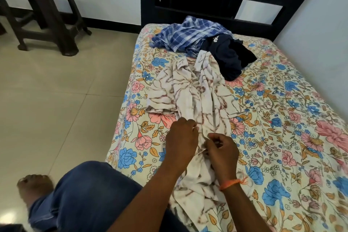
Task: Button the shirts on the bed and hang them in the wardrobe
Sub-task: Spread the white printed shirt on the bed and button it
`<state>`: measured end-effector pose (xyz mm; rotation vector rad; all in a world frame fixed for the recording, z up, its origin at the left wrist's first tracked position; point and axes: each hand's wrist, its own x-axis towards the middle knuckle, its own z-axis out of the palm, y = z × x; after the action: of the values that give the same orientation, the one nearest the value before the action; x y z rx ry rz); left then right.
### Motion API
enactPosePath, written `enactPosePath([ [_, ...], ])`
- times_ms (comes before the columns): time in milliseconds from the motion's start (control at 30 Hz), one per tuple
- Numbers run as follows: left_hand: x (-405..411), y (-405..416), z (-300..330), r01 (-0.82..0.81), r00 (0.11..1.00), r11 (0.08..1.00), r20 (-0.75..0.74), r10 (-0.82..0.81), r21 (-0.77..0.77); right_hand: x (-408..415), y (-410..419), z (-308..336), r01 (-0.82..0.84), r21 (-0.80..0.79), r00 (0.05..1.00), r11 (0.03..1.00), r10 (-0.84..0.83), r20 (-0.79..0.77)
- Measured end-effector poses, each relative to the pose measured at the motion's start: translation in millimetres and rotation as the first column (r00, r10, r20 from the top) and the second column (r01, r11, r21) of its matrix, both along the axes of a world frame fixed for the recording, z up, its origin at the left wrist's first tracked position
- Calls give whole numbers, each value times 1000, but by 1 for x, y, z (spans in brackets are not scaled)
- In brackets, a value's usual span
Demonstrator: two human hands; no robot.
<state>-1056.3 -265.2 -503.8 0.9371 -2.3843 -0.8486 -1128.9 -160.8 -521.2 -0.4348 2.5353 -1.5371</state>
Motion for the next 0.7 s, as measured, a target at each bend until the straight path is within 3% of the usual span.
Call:
enactPosePath([
  [100,-4,-2,-17,-20,998,997,54,16,72,0,4,-4,21,13,995,1000,-20,-97],
  [233,2,-1,-24,-97,992,967,-56,113,235,-1,10,-10,117,-133,991,984,-106,83],
  [533,-3,-5,-19,-86,995,940,-17,98,330,13,8,-4,266,-318,956,910,-205,211],
  [600,-1,-7,-19,-61,998,932,4,64,358,15,8,-2,238,-329,965,914,-185,184],
  [700,4,-3,-17,-11,998,915,-47,33,403,25,4,-3,93,-266,996,960,-90,24],
])
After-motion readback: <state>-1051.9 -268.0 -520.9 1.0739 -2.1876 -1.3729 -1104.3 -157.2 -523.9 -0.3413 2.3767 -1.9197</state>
